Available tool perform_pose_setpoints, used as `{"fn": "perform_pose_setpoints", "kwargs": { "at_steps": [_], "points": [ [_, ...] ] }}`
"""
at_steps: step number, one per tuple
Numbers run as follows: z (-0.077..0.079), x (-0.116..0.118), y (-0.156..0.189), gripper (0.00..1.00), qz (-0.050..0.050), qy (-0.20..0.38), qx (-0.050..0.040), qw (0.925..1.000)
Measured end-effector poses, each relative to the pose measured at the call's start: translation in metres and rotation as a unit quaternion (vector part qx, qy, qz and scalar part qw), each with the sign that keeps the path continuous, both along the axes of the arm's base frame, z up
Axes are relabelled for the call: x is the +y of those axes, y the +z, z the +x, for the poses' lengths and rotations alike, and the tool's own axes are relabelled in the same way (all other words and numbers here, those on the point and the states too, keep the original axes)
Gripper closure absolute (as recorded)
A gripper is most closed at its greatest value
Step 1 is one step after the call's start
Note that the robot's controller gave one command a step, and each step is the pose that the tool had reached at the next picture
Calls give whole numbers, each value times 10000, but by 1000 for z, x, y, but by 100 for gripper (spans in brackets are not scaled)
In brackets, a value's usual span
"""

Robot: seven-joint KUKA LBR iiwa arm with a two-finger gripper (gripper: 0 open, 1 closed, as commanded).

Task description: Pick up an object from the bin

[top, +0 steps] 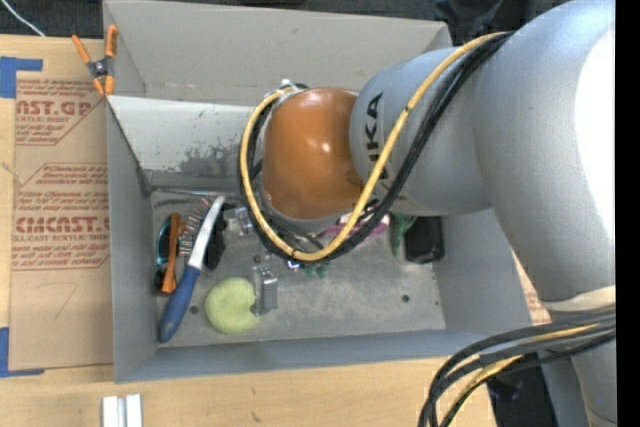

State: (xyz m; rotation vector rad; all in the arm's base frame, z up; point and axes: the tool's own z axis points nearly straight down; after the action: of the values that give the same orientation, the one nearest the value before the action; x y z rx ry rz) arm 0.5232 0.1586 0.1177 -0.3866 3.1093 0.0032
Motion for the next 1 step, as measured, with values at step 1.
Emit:
{"fn": "perform_pose_setpoints", "kwargs": {
  "at_steps": [1],
  "points": [
    [-14,-5,-17,0,0,-728,50,9973]
  ]
}}
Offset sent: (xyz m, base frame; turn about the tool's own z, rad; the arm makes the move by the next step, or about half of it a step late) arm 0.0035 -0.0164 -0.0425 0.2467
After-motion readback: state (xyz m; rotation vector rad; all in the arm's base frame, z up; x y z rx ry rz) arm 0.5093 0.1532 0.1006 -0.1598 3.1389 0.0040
